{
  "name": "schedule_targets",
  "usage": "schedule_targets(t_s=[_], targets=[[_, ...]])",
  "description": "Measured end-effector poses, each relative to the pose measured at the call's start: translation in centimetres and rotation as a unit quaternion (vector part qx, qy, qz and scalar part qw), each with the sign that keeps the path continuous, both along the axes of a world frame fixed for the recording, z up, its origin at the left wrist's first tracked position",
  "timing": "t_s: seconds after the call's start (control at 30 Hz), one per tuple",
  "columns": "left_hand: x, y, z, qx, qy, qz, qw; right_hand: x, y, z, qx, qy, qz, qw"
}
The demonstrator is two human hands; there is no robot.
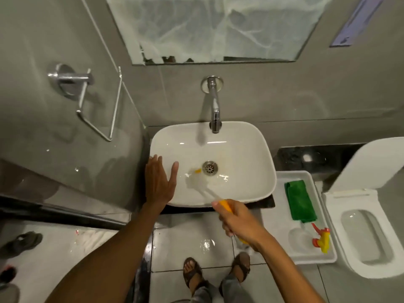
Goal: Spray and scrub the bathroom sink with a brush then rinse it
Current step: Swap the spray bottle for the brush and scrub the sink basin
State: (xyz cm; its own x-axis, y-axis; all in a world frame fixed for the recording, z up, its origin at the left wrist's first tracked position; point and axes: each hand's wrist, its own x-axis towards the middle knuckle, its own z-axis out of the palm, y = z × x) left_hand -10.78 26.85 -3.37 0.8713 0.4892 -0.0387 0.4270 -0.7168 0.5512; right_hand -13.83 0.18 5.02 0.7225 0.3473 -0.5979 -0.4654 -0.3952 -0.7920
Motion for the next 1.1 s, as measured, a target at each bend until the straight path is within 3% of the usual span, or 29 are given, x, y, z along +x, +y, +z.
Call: schedule_targets(t_s=[0.1,0.17,0.3,0.43,0.53,0.67,0.8,0.9,1.0,1.1], targets=[[-0.4,0.0,-0.8,0.028,-0.023,0.003,0.999,0.4,1.8,-0.2,-0.169,-0.033,0.108,0.979],[-0.4,0.0,-1.1,0.032,-0.046,0.015,0.998,0.8,2.4,-0.5,-0.239,-0.072,0.127,0.96],[-0.3,0.4,-1.5,-0.002,-0.057,0.034,0.998,1.7,5.0,-0.7,-0.3,-0.036,0.182,0.936],[-0.3,0.8,-2.3,-0.016,-0.056,0.039,0.998,4.3,9.5,-1.9,-0.372,-0.092,0.255,0.888],[-0.1,0.8,-2.6,-0.011,-0.06,0.04,0.997,8.2,10.8,-2.7,-0.394,-0.101,0.203,0.891],[-0.1,0.9,-2.6,-0.014,-0.056,0.038,0.998,11.1,7.2,-1.9,-0.455,-0.079,0.182,0.868],[-0.2,0.9,-2.9,-0.018,-0.06,0.043,0.997,7.3,2.9,0.7,-0.485,-0.05,0.317,0.814],[-0.2,0.9,-2.9,-0.02,-0.062,0.045,0.997,3.9,4.9,1.6,-0.421,-0.015,0.296,0.858],[-0.2,0.9,-2.9,-0.019,-0.07,0.042,0.997,3.1,10.6,0.6,-0.373,-0.028,0.318,0.871],[-0.1,0.9,-2.8,-0.017,-0.071,0.039,0.997,5.1,15.3,-2.1,-0.341,-0.049,0.242,0.907]])
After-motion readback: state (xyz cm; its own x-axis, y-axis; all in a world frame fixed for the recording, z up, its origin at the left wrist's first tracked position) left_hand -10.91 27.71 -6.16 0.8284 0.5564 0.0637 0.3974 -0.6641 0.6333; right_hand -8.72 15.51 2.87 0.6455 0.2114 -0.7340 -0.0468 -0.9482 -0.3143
